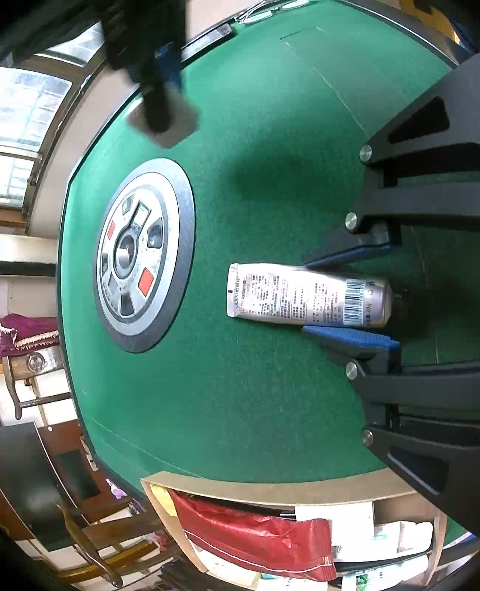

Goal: Organize objects
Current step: 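Carry the tube with the left tool while the right tool carries the plug to the tray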

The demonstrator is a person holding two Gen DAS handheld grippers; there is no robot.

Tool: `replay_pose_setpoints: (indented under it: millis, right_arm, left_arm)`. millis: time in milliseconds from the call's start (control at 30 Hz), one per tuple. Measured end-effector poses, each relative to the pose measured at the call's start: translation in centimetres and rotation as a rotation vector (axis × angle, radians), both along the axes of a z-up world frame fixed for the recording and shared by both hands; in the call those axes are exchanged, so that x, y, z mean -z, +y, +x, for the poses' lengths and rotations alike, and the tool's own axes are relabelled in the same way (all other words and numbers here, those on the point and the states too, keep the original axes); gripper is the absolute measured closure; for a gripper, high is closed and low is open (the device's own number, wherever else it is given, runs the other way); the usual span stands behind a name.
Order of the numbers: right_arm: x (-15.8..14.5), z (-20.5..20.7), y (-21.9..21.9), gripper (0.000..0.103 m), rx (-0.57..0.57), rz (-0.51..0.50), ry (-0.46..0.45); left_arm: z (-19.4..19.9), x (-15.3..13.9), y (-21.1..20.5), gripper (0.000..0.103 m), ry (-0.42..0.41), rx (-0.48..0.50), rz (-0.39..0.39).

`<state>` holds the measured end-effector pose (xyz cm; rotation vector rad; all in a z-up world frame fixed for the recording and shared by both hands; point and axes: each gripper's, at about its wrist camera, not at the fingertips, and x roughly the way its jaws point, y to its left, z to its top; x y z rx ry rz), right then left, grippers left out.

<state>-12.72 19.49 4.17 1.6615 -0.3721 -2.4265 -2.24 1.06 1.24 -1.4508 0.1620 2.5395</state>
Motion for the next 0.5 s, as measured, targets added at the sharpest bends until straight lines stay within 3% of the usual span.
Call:
replay_pose_setpoints:
  millis: [433, 467, 500]
  right_arm:
    - [0.7, 5.1, 0.3, 0.059, 0.046, -0.036, -0.014]
    - [0.4, 5.2, 0.4, 0.059, 0.048, -0.040, -0.013]
    - [0.2, 5.3, 0.5, 0.059, 0.046, -0.041, -0.012]
  left_arm:
    - [1.2, -3.6, 1.8, 0.074, 0.085, 0.094, -0.025]
    - [1.4, -4.0, 1.9, 0.076, 0.094, 0.095, -0.034]
    - [1.6, -4.7, 1.8, 0.092, 0.106, 0.091, -0.038]
